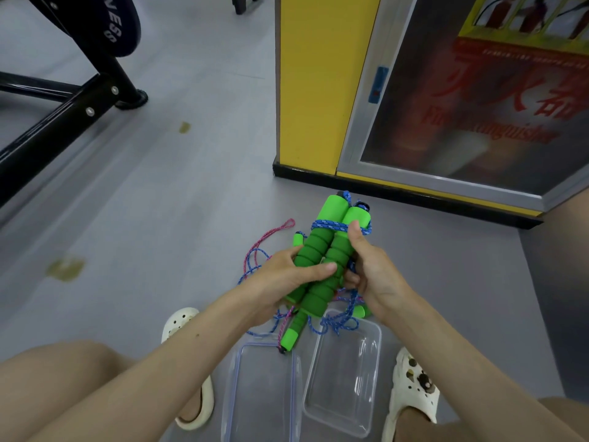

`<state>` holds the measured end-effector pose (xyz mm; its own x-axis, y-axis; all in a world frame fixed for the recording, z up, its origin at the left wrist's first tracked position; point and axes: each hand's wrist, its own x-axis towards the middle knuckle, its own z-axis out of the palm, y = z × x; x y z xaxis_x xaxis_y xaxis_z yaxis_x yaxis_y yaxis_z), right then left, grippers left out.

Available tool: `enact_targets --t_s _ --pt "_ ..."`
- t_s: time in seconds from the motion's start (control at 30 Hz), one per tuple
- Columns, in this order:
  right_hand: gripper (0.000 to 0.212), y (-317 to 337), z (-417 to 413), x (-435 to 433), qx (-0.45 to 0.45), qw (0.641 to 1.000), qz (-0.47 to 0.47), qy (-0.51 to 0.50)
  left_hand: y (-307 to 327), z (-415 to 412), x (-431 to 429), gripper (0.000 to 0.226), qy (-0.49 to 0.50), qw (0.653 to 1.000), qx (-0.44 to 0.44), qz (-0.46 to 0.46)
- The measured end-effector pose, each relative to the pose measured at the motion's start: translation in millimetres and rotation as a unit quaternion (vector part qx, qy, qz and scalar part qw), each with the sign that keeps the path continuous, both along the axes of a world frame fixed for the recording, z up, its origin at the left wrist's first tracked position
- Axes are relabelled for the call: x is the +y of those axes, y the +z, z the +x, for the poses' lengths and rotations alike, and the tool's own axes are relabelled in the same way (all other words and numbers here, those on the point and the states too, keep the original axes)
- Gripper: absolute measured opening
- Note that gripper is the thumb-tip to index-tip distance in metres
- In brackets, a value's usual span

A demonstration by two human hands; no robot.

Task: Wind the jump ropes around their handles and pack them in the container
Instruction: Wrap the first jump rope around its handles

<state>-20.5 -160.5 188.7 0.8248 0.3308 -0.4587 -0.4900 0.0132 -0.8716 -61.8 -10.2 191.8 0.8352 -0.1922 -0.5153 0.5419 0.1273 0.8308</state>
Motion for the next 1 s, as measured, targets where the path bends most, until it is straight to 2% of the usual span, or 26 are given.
enact_targets --t_s 0.1,0.27,0.4,0.43,0.6,0.7,0.73,0.83,0.9,1.0 --pt "0.072 0 2 -2 -0.012 1.000 -0.006 0.016 2 1 4 0.039 -0.017 1.000 -0.007 0.003" --pt "0.067 8 12 -9 -0.048 0.993 -0.100 0.041 7 6 11 0.034 0.015 0.997 -0.060 0.047" --pt "0.025 14 15 -20 -0.082 0.974 -0.161 0.136 9 8 17 0.027 0.026 0.996 -0.069 0.053" --pt "0.025 14 16 -22 -0.089 0.970 -0.179 0.141 9 8 18 0.029 0.032 0.996 -0.066 0.052" --pt "0.012 13 15 -20 -0.131 0.962 -0.234 0.041 10 8 21 0.027 0.022 0.993 -0.083 0.077" --pt "0.014 12 13 -18 -0.100 0.969 -0.227 -0.004 8 10 19 0.029 0.028 0.980 -0.117 0.158" --pt "0.017 12 13 -18 -0.086 0.971 -0.223 -0.009 7 10 19 0.031 0.023 0.967 -0.135 0.216" --pt "0.026 9 10 -14 -0.079 0.971 -0.224 0.031 0 11 16 0.041 0.010 0.898 -0.185 0.399" --pt "0.026 7 6 -10 -0.090 0.968 -0.222 0.073 0 10 13 0.045 0.027 0.862 -0.189 0.471" --pt "0.018 7 5 -6 -0.126 0.960 -0.233 0.093 -3 8 11 0.043 0.029 0.788 -0.220 0.574"
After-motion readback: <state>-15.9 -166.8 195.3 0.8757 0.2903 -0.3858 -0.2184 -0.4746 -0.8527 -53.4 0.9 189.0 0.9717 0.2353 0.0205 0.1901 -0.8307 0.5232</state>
